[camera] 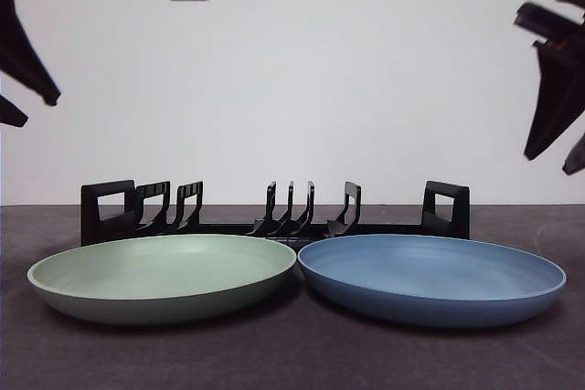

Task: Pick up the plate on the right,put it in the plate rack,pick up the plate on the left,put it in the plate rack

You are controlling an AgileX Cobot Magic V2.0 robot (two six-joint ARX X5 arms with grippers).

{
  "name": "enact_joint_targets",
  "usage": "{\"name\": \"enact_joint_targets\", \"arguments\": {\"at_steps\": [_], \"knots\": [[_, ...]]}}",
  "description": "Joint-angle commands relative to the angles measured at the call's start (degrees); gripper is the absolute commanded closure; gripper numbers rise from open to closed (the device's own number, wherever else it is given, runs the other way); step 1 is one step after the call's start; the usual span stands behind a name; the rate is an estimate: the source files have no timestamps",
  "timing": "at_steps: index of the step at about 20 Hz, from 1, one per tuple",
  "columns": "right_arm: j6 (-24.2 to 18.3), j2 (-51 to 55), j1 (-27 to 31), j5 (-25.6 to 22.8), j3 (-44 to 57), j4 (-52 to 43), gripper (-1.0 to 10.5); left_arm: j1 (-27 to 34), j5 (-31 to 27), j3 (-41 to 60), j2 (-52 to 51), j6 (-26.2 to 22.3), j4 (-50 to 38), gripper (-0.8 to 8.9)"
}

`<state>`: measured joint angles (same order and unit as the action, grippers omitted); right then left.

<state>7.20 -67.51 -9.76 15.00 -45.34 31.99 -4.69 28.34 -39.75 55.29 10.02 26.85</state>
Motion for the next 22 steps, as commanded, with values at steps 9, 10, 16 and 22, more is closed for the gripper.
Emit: {"name": "enact_joint_targets", "arguments": {"at_steps": [9, 10, 16, 22], "knots": [[-1.22, -16.74, 0.0, 0.09, -0.22, -7.43, 7.3, -14.36, -2.51, -4.55, -0.02, -0.83, -4.94, 4.99], [-1.22, -17.99, 0.02, 0.09, -0.22, -7.87, 7.3, -16.26, -4.07, -5.01, -0.02, -0.85, -5.2, 4.99], [-1.07, -22.08, 0.02, 0.02, -0.22, -8.22, 9.5, -23.58, -10.45, -5.44, 0.02, -1.07, -6.21, 4.99], [2.05, -21.14, 0.0, -0.61, -0.26, -7.02, 9.6, -27.61, -10.29, -5.44, 0.04, -2.73, -6.1, 4.99]]}}
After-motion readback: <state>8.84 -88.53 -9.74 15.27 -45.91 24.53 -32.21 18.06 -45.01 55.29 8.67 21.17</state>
